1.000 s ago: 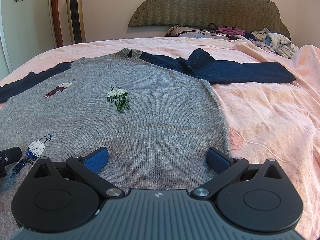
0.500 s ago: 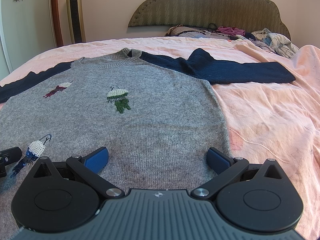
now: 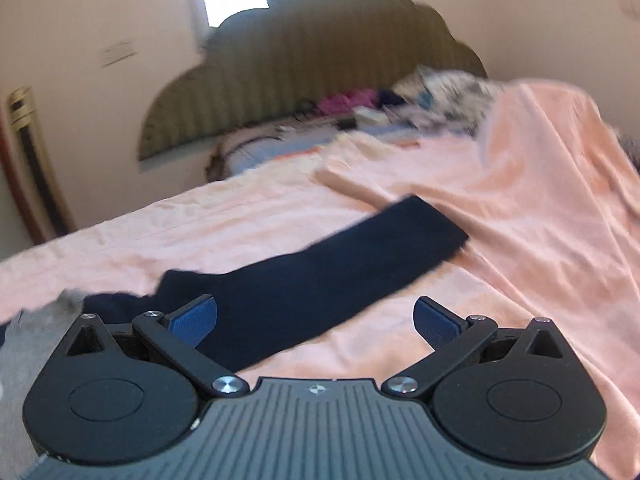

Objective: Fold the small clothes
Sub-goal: 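Grasp the cuff of a navy sleeve with the right gripper, then carry the navy sleeve across the sweater chest with the right gripper and release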

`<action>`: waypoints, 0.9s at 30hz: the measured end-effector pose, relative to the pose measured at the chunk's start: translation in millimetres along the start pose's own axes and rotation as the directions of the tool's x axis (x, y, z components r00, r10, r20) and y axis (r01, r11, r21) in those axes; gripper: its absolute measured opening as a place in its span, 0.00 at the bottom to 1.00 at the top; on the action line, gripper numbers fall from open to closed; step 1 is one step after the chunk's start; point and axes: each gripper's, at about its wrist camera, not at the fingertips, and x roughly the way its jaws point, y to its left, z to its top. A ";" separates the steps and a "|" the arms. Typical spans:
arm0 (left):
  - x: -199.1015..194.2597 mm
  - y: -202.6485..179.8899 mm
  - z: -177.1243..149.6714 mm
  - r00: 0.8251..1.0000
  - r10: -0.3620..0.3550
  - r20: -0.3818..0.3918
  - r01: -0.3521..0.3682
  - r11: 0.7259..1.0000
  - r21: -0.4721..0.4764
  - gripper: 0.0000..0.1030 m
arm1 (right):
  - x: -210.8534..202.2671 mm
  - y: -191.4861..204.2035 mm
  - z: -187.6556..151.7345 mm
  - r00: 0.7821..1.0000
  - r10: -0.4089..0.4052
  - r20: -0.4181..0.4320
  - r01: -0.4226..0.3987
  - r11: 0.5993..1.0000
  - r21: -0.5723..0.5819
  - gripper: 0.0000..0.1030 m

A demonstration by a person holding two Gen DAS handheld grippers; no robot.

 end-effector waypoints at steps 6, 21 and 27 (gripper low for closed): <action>0.0 0.0 0.0 1.000 0.000 0.000 0.000 1.000 0.000 1.00 | 68.3 -86.6 26.4 0.997 0.068 -0.046 -0.044 0.913 0.405 0.81; -0.1 -0.4 0.2 1.000 -0.002 0.001 0.002 1.000 -0.003 1.00 | 94.1 -42.4 21.9 0.984 0.157 0.089 -0.178 0.923 0.341 0.14; -0.1 -0.4 0.2 1.000 -0.002 0.001 0.002 1.000 -0.002 1.00 | 16.4 129.6 -26.5 0.806 0.592 0.005 -0.591 0.805 0.048 0.14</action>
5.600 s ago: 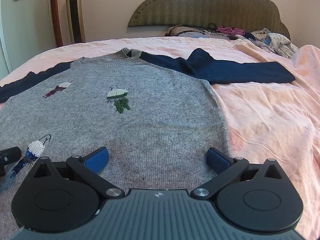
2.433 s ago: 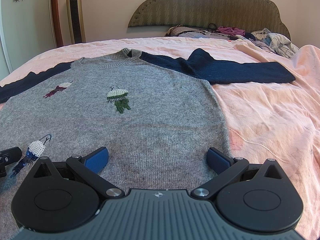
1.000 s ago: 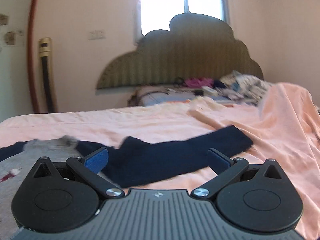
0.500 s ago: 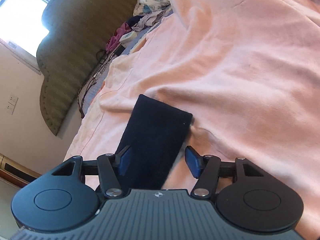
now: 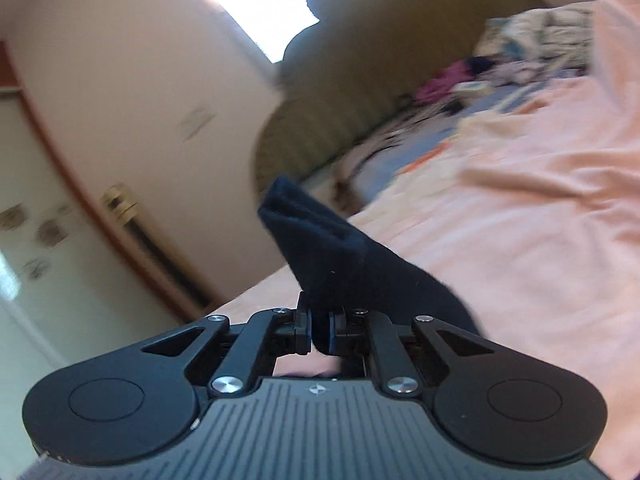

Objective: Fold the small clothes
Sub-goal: 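Carry the navy sleeve across the sweater chest with the right gripper and release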

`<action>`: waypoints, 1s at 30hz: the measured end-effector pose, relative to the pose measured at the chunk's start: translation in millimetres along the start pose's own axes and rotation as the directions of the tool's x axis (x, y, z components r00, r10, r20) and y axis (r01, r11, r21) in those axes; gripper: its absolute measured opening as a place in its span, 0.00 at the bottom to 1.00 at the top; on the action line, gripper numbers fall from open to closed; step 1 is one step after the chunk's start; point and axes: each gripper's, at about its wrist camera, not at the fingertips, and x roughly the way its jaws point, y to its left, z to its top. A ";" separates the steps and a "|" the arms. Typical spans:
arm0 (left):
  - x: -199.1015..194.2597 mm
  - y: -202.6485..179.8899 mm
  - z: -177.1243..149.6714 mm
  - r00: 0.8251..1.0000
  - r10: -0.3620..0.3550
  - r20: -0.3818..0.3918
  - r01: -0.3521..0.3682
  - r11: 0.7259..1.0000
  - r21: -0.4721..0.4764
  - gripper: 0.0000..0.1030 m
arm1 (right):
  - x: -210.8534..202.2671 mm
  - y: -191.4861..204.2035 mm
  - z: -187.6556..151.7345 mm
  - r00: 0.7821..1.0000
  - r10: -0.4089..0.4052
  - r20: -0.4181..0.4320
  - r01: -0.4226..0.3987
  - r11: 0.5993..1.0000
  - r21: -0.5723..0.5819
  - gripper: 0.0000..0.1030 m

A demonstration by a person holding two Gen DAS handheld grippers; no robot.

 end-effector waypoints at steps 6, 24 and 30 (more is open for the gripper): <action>0.1 0.3 0.3 1.000 -0.003 0.000 0.003 1.000 0.001 1.00 | 66.9 83.7 -89.6 0.970 0.095 -0.226 -0.096 0.995 0.005 0.40; 96.9 11.7 109.0 0.924 -0.369 -0.103 0.300 0.864 -0.404 0.99 | -30.2 -7.8 -112.7 0.995 -0.089 -0.053 0.088 0.996 -0.023 0.78; 113.3 -35.2 122.5 0.970 -0.213 -0.114 0.186 0.960 -0.210 0.38 | -28.6 -27.5 -111.5 0.996 -0.072 -0.043 0.076 0.993 0.088 0.87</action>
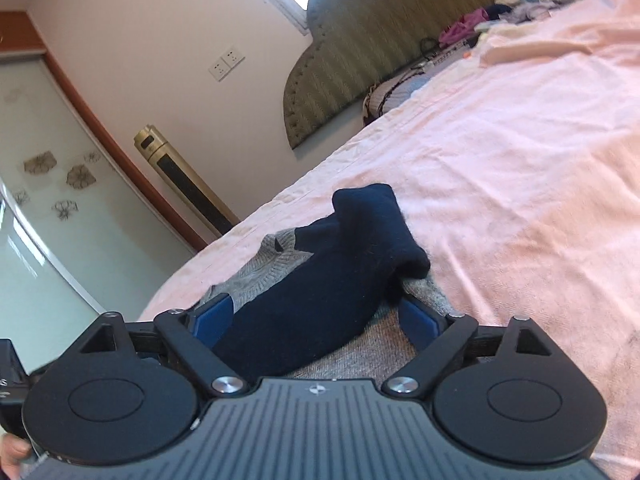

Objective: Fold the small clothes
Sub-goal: 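Carry the navy sleeve across the sweater chest with the right gripper and release, then grasp the other navy sleeve cuff with the left gripper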

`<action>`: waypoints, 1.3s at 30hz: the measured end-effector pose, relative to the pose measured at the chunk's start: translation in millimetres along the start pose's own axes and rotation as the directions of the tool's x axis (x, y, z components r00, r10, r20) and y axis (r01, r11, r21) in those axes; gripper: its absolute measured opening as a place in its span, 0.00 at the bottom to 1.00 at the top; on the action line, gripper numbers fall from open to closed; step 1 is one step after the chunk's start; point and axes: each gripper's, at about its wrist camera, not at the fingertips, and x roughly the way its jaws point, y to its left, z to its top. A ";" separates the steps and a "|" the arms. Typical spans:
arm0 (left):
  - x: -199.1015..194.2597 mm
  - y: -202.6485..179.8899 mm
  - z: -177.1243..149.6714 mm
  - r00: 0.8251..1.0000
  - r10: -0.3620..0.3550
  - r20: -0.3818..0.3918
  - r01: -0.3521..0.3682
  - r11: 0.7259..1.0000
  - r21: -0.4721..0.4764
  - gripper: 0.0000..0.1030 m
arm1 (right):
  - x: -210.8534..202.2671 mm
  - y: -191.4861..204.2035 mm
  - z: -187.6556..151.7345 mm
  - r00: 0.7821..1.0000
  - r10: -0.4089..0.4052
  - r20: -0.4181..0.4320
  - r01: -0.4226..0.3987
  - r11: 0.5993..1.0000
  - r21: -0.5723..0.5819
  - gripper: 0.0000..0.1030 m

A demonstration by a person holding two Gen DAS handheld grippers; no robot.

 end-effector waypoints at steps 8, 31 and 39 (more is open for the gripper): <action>-54.2 -6.4 21.5 0.971 0.086 0.225 -0.125 0.978 0.165 0.04 | -0.1 -2.5 0.4 1.000 0.010 0.004 -0.010 1.000 0.015 0.87; -4.1 13.4 -20.7 0.976 0.121 0.180 -0.160 0.961 0.227 0.78 | 122.4 62.9 64.5 0.956 -0.068 -0.286 -0.016 0.960 -0.280 0.96; -1.9 16.6 -19.0 0.982 0.084 0.171 -0.121 0.969 0.217 0.89 | 127.0 56.4 83.7 0.975 0.005 -0.220 -0.060 0.968 -0.244 0.92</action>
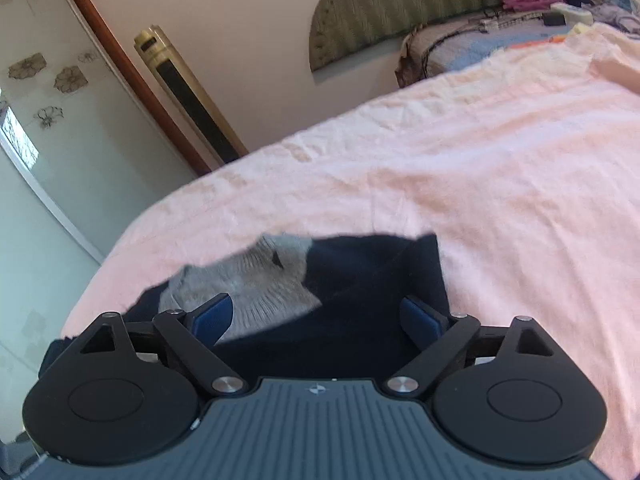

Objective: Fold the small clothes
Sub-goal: 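Grasp the other navy sleeve cuff with the left gripper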

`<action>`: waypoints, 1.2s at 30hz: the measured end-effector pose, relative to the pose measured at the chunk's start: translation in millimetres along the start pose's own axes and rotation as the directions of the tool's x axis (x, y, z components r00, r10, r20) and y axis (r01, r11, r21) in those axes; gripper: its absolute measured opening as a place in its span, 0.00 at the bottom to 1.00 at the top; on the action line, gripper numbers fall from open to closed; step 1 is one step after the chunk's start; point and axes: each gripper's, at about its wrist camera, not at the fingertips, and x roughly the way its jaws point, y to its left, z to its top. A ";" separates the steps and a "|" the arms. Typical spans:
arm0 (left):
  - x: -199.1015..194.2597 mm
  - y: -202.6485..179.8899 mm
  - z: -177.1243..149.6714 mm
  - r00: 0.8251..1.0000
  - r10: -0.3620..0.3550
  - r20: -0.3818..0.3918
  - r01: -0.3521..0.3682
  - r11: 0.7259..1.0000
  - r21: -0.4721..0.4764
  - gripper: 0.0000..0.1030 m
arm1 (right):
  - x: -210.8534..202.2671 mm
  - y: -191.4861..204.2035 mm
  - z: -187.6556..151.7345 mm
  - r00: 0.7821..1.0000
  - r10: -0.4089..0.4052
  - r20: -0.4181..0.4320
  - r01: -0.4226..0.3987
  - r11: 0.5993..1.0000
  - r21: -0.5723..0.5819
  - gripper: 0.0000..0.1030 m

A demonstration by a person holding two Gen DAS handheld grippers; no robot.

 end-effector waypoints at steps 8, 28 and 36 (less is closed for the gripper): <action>-0.9 1.7 -0.1 1.000 -0.005 0.003 0.005 1.000 -0.005 0.90 | 100.1 -10.5 21.8 0.953 0.224 -0.206 -0.187 0.964 0.188 0.90; -61.2 45.2 3.4 0.978 0.071 0.195 -0.048 0.992 -0.119 0.93 | -23.7 8.6 -46.6 0.988 0.151 -0.025 -0.144 0.971 0.189 1.00; -74.2 275.7 1.4 0.939 0.339 0.052 -0.197 0.659 -0.726 0.93 | -21.7 37.7 -83.6 0.998 0.022 -0.060 -0.031 0.989 -0.143 1.00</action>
